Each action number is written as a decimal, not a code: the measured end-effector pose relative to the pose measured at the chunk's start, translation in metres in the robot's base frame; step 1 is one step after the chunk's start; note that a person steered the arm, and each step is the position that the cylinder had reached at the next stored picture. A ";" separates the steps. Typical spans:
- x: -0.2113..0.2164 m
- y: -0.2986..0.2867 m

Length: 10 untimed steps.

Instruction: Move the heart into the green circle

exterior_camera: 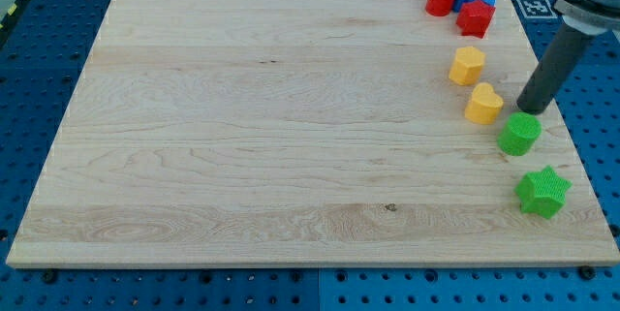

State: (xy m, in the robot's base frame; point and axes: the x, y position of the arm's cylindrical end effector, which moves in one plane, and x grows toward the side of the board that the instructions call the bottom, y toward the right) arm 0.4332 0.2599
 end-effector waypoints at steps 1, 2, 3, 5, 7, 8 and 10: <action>-0.005 -0.018; -0.031 -0.039; -0.045 -0.063; -0.018 -0.080; -0.007 -0.073; -0.001 -0.073; 0.005 -0.057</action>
State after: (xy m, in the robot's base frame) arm 0.4382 0.2025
